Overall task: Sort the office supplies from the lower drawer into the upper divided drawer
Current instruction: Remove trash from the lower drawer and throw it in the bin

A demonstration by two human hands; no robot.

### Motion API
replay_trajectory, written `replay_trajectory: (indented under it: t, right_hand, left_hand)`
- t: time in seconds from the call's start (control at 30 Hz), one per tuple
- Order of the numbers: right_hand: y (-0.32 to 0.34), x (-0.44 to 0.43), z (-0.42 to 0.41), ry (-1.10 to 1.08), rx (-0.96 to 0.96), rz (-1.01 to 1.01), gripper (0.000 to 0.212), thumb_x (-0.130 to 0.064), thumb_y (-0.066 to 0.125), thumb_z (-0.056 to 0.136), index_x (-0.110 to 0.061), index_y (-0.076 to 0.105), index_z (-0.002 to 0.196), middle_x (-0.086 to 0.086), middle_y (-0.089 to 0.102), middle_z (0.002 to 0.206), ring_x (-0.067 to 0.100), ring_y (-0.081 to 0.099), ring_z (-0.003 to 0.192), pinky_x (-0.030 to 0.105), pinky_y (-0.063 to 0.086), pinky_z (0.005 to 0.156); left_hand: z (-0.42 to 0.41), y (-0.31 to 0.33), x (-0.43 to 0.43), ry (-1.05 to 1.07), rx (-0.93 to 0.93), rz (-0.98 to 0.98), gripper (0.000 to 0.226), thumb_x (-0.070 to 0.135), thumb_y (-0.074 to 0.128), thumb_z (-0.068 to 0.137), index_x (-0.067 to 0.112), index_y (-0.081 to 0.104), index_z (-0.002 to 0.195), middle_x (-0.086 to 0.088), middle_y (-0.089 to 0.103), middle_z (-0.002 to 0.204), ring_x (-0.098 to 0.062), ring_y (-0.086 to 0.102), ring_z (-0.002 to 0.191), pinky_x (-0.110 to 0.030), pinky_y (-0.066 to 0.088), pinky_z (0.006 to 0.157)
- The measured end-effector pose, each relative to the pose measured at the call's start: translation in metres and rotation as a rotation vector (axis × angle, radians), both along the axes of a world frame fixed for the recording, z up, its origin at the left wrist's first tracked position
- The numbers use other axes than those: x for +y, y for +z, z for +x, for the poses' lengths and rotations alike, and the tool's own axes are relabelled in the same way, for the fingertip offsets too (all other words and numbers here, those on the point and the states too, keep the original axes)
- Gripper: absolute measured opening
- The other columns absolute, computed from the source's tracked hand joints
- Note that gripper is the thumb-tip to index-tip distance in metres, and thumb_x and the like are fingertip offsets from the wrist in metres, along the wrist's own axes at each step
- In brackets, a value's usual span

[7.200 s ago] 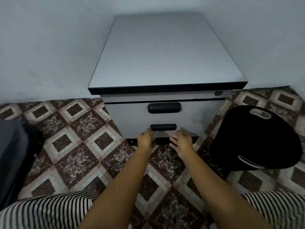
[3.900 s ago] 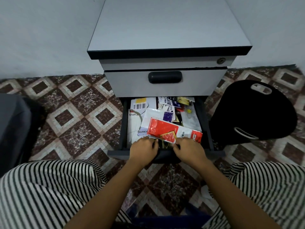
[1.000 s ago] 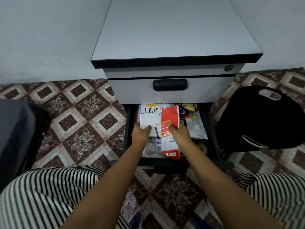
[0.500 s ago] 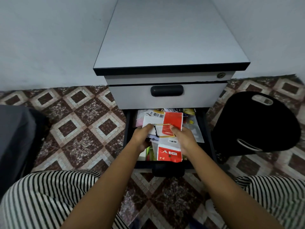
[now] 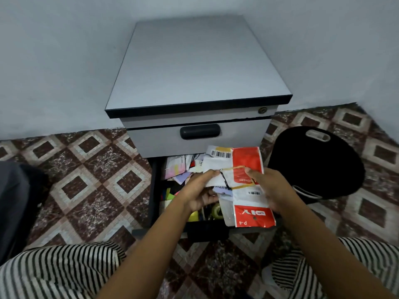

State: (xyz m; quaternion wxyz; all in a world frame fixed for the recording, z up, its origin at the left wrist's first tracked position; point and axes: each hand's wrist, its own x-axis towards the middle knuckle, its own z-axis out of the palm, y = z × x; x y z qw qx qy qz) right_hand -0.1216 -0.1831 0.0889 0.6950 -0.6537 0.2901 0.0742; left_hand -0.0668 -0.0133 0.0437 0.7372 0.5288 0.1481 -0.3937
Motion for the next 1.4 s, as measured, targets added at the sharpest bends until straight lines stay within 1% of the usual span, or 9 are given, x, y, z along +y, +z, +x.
replay_trajectory:
  t: [0.2,0.37,0.5,0.63,0.7,0.87,0.97,1.07,1.4]
  right_hand:
    - [0.009,-0.053,-0.011,-0.186,-0.047,-0.052,0.012,-0.022,0.060,0.090,-0.011,0.064,0.091,0.005,0.069,0.080,0.021,0.067,0.067,0.030,0.049,0.056]
    - [0.005,-0.108,-0.003,-0.422,0.008,0.063,0.013,-0.013,0.059,0.091,-0.001,0.059,0.094,0.010,0.068,0.075,0.019,0.065,0.048,0.025,0.048,0.040]
    - [-0.011,-0.154,0.004,-0.553,0.085,0.150,0.014,-0.014,0.061,0.090,-0.002,0.060,0.098,0.020,0.064,0.104,0.032,0.062,0.073,0.041,0.052,0.062]
    - [-0.027,-0.189,0.013,-0.629,0.128,0.174,0.009,-0.014,0.061,0.090,-0.005,0.058,0.094,0.014,0.060,0.084,0.027,0.057,0.067,0.034,0.051,0.046]
    - [-0.037,-0.202,0.020,-0.683,0.134,0.197,0.014,-0.014,0.059,0.091,-0.006,0.058,0.102,0.016,0.062,0.095,0.028,0.057,0.071,0.041,0.051,0.060]
    - [-0.067,-0.223,0.028,-0.740,0.176,0.304,0.032,-0.018,0.051,0.095,-0.008,0.050,0.126,0.017,0.051,0.132,0.034,0.058,0.102,0.044,0.050,0.076]
    - [-0.067,-0.217,0.028,-0.755,0.201,0.359,0.047,-0.019,0.051,0.097,-0.011,0.036,0.140,0.022,0.028,0.148,0.038,0.033,0.135,0.046,0.033,0.109]
    - [-0.073,-0.213,0.027,-0.753,0.202,0.364,0.062,-0.021,0.052,0.096,-0.007,0.021,0.148,0.023,0.021,0.152,0.040,0.025,0.139,0.047,0.026,0.113]
    - [-0.057,-0.158,0.031,-0.642,0.160,0.251,0.044,-0.016,0.049,0.098,-0.007,0.040,0.140,0.019,0.041,0.143,0.033,0.044,0.129,0.040,0.044,0.095]
  left_hand:
    - [0.012,0.017,-0.072,-0.139,-0.005,-0.024,0.008,0.021,0.057,0.092,0.014,0.060,0.094,0.000,0.067,0.069,-0.010,0.063,0.052,-0.029,0.057,0.060]
    - [0.023,0.017,-0.142,-0.205,0.051,-0.036,0.009,0.022,0.058,0.092,0.014,0.060,0.095,-0.005,0.066,0.088,-0.019,0.063,0.076,-0.032,0.057,0.063]
    - [0.026,0.013,-0.187,-0.183,0.115,-0.091,0.008,0.020,0.057,0.092,0.013,0.060,0.094,-0.008,0.064,0.091,-0.022,0.062,0.080,-0.034,0.056,0.059]
    - [0.029,0.011,-0.223,-0.149,0.157,-0.131,0.015,0.023,0.051,0.096,0.012,0.058,0.089,-0.008,0.063,0.081,-0.022,0.058,0.074,-0.027,0.054,0.046]
    - [0.032,0.010,-0.236,-0.099,0.183,-0.165,0.023,0.031,0.049,0.097,0.010,0.059,0.092,-0.009,0.063,0.079,-0.022,0.056,0.074,-0.026,0.054,0.047]
    - [0.043,0.002,-0.248,-0.140,0.177,-0.143,0.059,0.041,0.044,0.097,0.015,0.027,0.147,-0.011,0.030,0.149,-0.027,0.044,0.125,-0.039,0.043,0.093]
    - [0.048,-0.007,-0.244,-0.208,0.166,-0.079,0.064,0.041,0.046,0.097,0.018,0.018,0.150,-0.011,0.014,0.157,-0.030,0.016,0.144,-0.045,0.023,0.113]
    - [0.051,-0.015,-0.235,-0.204,0.175,-0.041,0.061,0.039,0.045,0.098,0.019,0.021,0.150,-0.012,0.018,0.156,-0.031,0.020,0.143,-0.046,0.023,0.114]
    - [0.046,-0.019,-0.171,-0.083,0.072,0.018,0.043,0.034,0.038,0.101,0.018,0.037,0.141,-0.009,0.053,0.131,-0.028,0.044,0.129,-0.044,0.034,0.103]
